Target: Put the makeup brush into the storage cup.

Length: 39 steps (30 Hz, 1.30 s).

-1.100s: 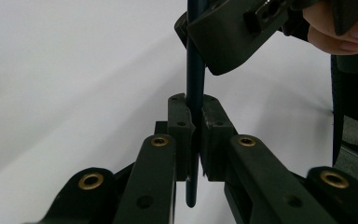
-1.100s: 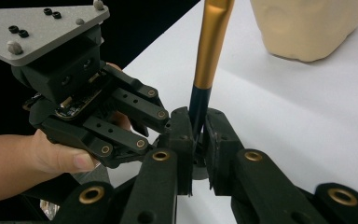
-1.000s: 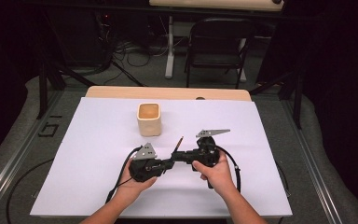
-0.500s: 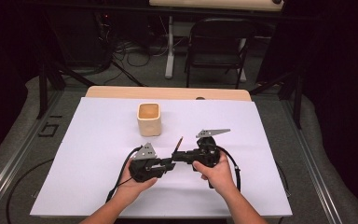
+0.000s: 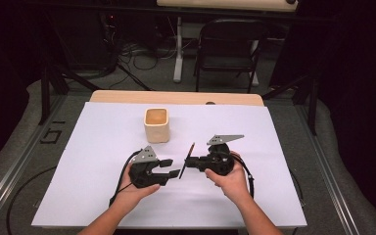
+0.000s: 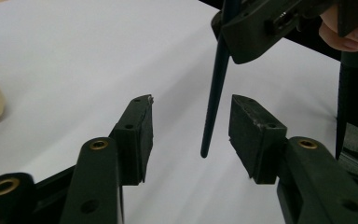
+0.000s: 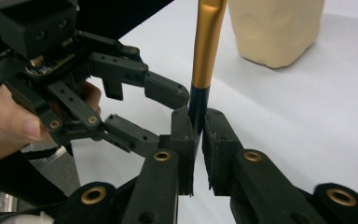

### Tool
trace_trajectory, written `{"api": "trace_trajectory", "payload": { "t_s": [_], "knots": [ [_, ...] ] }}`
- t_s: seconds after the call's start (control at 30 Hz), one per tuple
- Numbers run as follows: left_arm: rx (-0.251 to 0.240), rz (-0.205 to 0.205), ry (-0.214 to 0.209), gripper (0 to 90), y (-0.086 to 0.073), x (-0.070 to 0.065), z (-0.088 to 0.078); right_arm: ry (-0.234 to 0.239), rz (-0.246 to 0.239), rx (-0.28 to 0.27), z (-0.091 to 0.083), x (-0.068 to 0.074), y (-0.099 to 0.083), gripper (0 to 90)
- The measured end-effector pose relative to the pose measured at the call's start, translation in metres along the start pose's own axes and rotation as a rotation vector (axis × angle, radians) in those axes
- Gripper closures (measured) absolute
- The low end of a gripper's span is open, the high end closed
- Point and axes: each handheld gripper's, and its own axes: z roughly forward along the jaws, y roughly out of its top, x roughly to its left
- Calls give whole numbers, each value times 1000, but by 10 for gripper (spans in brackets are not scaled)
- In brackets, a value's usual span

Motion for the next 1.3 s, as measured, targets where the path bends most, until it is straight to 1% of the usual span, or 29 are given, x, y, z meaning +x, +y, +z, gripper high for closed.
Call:
{"api": "trace_trajectory", "payload": {
  "t_s": [0.13,0.27,0.3,0.37,0.47,0.53,0.73,0.9,0.97,1.0,1.03,1.13,1.27,1.3],
  "knots": [
    [0,-2,7,479,3,1,-4,-30,-25,13,-1,2,1,832],
    [-7,-4,17,479,7,2,-10,-65,-63,35,0,4,2,832],
    [-11,-9,14,479,7,3,-11,-70,-68,38,0,5,2,832],
    [-23,-18,23,478,8,4,-14,-86,-88,49,1,8,2,833],
    [-22,-26,27,478,9,5,-18,-101,-110,59,2,10,2,832],
    [-18,-25,36,478,10,5,-20,-115,-124,63,2,12,2,832],
    [-21,-17,40,483,14,4,-24,-150,-165,82,3,17,3,832],
    [-23,-19,46,489,16,2,-27,-196,-226,92,4,25,4,832],
    [-27,-17,49,492,16,1,-28,-208,-244,96,4,28,5,832],
    [-29,-11,51,495,17,1,-28,-213,-251,84,5,30,4,832],
    [-25,-6,56,499,17,1,-29,-215,-258,98,5,31,5,832],
    [-31,-3,57,503,19,-1,-30,-216,-270,98,5,33,5,832],
    [-29,8,56,514,21,-4,-32,-230,-293,101,6,38,5,832],
    [-32,8,52,518,21,-5,-32,-235,-305,102,6,40,5,832]
  ]
}}
